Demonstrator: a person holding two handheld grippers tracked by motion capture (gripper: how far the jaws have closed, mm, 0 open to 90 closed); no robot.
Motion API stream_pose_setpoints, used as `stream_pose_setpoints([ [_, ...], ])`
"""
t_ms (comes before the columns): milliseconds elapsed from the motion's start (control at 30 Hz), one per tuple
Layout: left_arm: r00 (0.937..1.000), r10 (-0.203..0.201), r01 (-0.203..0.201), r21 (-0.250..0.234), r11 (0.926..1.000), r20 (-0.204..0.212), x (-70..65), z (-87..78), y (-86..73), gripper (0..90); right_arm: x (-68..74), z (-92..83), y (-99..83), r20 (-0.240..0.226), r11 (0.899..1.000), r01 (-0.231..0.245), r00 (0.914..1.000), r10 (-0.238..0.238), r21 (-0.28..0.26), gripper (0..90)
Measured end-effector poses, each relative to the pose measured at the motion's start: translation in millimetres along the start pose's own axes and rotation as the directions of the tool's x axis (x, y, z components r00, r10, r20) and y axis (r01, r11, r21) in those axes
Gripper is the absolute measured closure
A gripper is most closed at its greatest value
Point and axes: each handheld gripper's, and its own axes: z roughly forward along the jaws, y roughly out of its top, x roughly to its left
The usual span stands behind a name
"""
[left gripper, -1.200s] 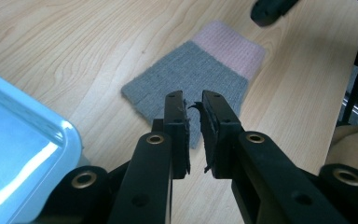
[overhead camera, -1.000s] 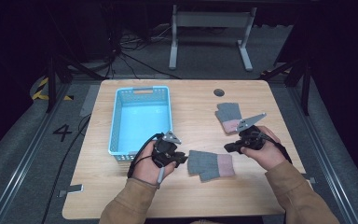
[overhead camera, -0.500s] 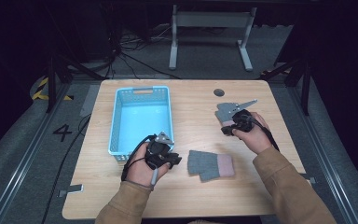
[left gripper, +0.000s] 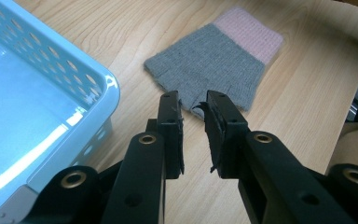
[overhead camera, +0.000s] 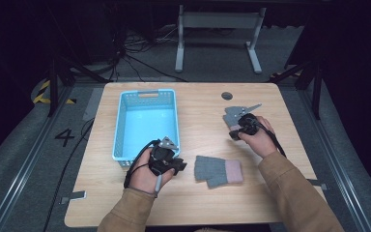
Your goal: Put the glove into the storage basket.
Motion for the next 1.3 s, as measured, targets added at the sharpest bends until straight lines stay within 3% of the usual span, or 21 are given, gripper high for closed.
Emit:
stream_pose_setpoints([
  [667, 1.0, 0.003, -0.003, 0.007, 1.0, 0.002, -0.7, 4.3, 2.2, 75.5, -25.6, -15.7, -20.1, 0.04, 0.998, -0.057, 0.9976, 0.056, 0.016, 89.8],
  [800, 1.0, -0.001, 0.001, 0.007, 1.0, -0.002, 0.2, 3.8, 0.7, 75.4, -27.7, -20.4, -18.6, 0.027, 0.998, -0.061, 0.9978, 0.061, -0.002, 88.4],
  [1167, 0.9988, -0.04, 0.04, -0.001, 0.9992, -0.027, 6.3, -7.1, -14.3, 74.4, -39.2, -19.9, 5.6, 0.071, 0.996, -0.071, 0.9946, 0.075, -0.06, 72.1],
  [1200, 0.9984, -0.047, 0.046, -0.003, 0.9989, -0.032, 6.5, -8.7, -16.3, 74.4, -41.6, -18.9, 7.9, 0.08, 0.995, -0.071, 0.9938, 0.076, -0.071, 68.2],
  [1233, 0.998, -0.051, 0.051, -0.002, 0.9987, -0.037, 7.0, -11.1, -18.8, 74.2, -46.6, -16.5, 12.3, 0.119, 0.994, -0.064, 0.9901, 0.075, -0.094, 62.3],
  [1300, 0.9977, -0.057, 0.057, -0.006, 0.9984, -0.038, 7.0, -11.9, -19.9, 74.0, -49.1, -15.6, 14.3, 0.128, 0.992, -0.07, 0.9882, 0.084, -0.104, 60.1],
])
